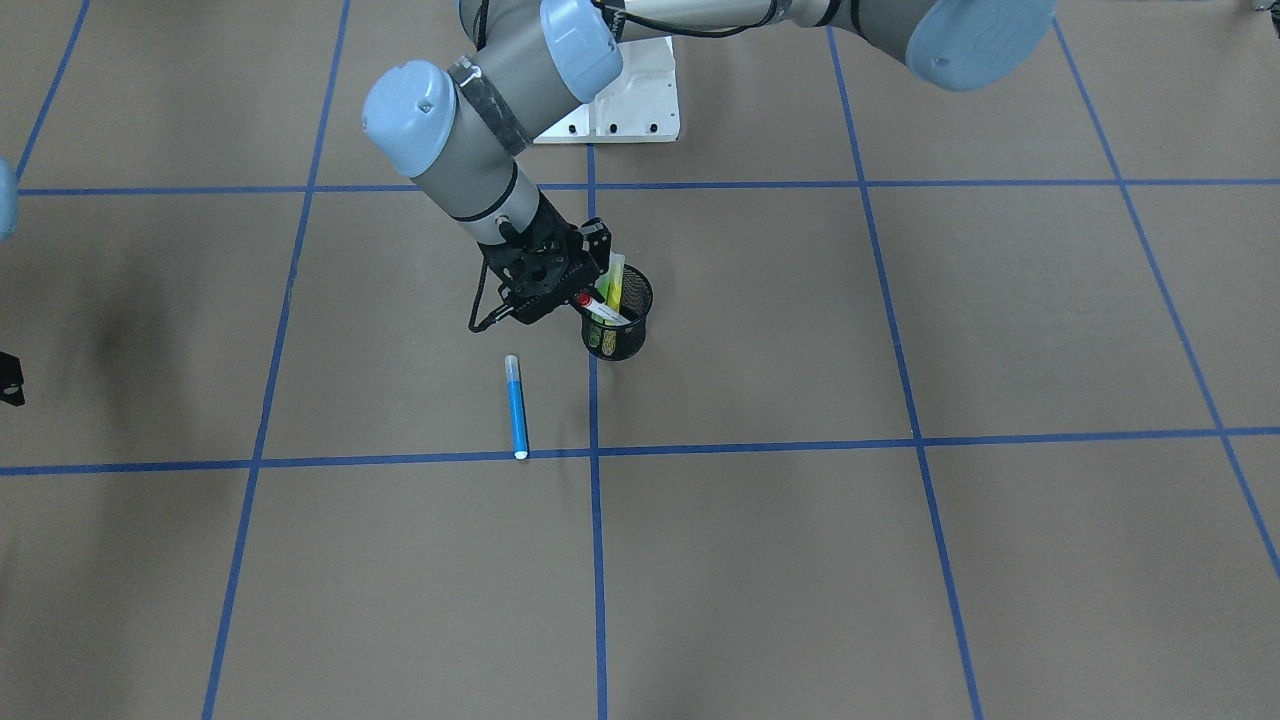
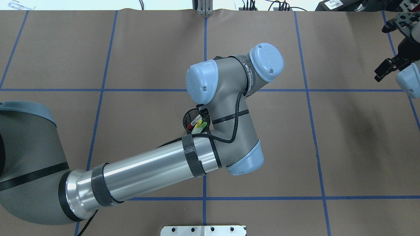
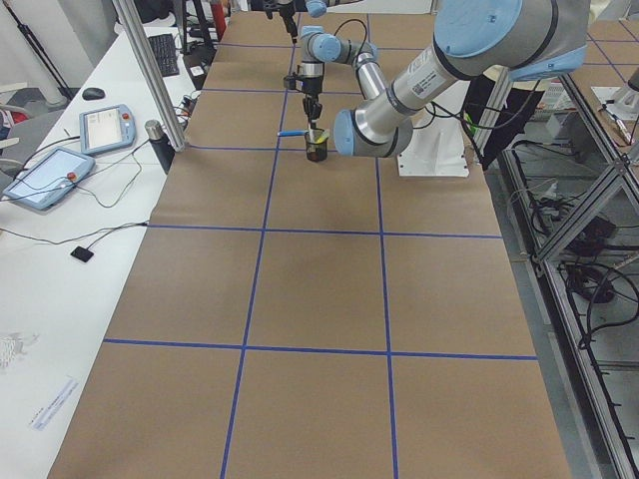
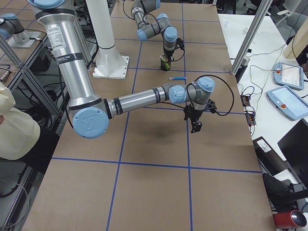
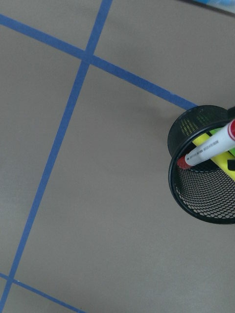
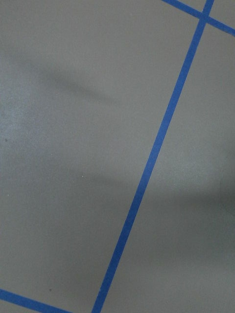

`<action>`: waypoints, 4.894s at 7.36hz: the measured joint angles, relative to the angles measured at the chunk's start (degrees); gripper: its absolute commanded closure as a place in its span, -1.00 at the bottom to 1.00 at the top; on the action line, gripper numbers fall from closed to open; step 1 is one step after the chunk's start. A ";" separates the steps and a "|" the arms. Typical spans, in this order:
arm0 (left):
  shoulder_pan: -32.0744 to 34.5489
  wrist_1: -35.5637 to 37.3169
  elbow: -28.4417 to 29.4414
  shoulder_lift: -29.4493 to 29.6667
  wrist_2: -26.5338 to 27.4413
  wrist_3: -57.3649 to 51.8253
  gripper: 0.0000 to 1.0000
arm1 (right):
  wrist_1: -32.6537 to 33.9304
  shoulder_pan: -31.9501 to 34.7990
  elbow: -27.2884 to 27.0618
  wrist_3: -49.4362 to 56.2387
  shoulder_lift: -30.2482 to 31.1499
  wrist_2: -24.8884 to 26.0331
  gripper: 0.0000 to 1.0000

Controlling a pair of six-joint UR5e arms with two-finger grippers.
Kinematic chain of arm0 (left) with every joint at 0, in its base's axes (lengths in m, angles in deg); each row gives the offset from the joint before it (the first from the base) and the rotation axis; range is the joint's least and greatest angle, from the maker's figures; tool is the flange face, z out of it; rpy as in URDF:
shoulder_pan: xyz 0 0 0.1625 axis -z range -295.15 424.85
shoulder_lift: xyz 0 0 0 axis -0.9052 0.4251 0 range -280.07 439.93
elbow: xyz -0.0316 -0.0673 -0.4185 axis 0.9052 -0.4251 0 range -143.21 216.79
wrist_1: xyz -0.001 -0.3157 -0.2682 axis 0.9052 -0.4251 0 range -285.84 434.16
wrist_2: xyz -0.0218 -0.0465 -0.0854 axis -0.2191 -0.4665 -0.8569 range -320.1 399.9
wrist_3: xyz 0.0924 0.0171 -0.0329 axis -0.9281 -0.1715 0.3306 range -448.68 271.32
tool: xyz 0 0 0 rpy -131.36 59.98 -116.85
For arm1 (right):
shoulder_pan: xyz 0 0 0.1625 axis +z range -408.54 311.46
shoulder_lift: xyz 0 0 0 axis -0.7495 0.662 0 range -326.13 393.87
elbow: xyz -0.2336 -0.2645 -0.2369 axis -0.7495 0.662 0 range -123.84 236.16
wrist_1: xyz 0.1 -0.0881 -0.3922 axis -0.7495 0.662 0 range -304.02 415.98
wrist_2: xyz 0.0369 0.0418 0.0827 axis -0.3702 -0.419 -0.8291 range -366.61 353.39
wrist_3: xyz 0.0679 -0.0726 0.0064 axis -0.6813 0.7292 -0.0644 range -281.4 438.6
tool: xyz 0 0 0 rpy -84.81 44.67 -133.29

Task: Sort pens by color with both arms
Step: 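Lower the left gripper and grasp the red-capped white marker, then lift the red-capped marker out of the cup with the left gripper, then lower the red-capped marker onto the table beside the cup, release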

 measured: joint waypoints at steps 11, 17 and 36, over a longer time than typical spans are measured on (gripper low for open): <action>1.29 10.26 -18.57 -0.34 -0.22 -4.20 1.00 | 0.00 0.05 0.00 -0.09 -0.08 0.00 -0.98; 3.76 -7.12 -23.98 -7.03 13.08 -2.90 1.00 | 0.00 0.18 -0.19 -0.17 -0.12 0.02 -0.98; -10.65 -35.89 -2.07 -10.63 48.46 25.47 -0.34 | 0.00 0.14 0.00 -0.10 -0.18 0.23 -0.98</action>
